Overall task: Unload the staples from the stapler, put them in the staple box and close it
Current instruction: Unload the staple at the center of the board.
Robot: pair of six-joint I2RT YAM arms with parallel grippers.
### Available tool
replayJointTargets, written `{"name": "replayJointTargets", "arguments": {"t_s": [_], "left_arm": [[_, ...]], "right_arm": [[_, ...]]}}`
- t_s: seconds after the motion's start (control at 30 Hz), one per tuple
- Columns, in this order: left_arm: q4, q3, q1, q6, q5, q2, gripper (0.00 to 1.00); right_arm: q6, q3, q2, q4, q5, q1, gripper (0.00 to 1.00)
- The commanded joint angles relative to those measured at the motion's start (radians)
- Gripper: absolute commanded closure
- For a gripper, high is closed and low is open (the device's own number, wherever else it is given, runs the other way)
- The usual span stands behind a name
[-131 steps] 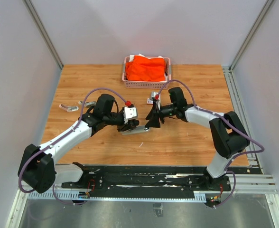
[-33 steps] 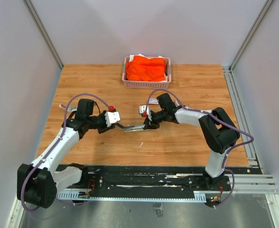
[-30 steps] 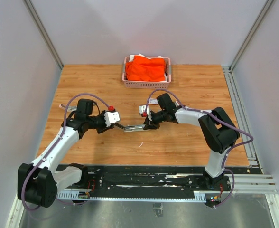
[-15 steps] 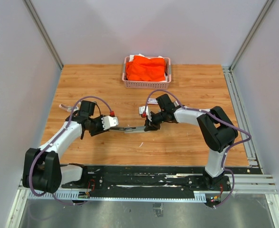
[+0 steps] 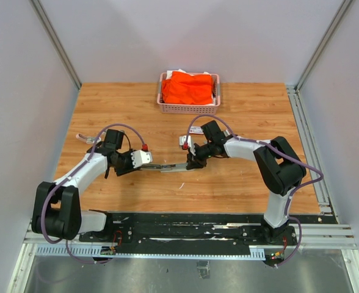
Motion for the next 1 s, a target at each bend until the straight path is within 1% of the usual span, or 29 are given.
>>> {"name": "replayJointTargets", "arguments": {"t_s": [0.0, 0.03, 0.17, 0.3, 0.5, 0.63, 0.8, 0.97], "left_arm": [[-0.061, -0.012, -0.008, 0.05, 0.05, 0.018, 0.59], [-0.062, -0.013, -0.008, 0.052, 0.051, 0.018, 0.53], [-0.062, -0.021, -0.008, 0.058, 0.053, 0.012, 0.36], [-0.061, -0.029, -0.008, 0.056, 0.059, 0.01, 0.28], [-0.061, -0.058, -0.008, 0.063, 0.073, -0.009, 0.13], [-0.023, -0.128, -0.008, 0.121, 0.079, -0.059, 0.11], [0.092, -0.236, -0.008, 0.173, 0.054, -0.15, 0.07], [0.129, -0.261, -0.008, 0.201, 0.058, -0.195, 0.04]], "right_arm": [[0.082, 0.024, 0.025, -0.034, 0.043, -0.003, 0.91], [0.083, 0.023, 0.025, -0.034, 0.044, -0.001, 0.9], [0.091, 0.024, 0.022, -0.029, 0.051, 0.004, 0.9], [0.09, 0.024, 0.024, -0.026, 0.06, 0.007, 0.89], [0.09, 0.023, 0.022, -0.026, 0.07, 0.008, 0.89], [0.09, 0.024, 0.023, -0.026, 0.074, 0.009, 0.89], [0.089, 0.026, 0.023, -0.025, 0.08, 0.009, 0.89], [0.089, 0.026, 0.022, -0.025, 0.082, 0.009, 0.89]]}}
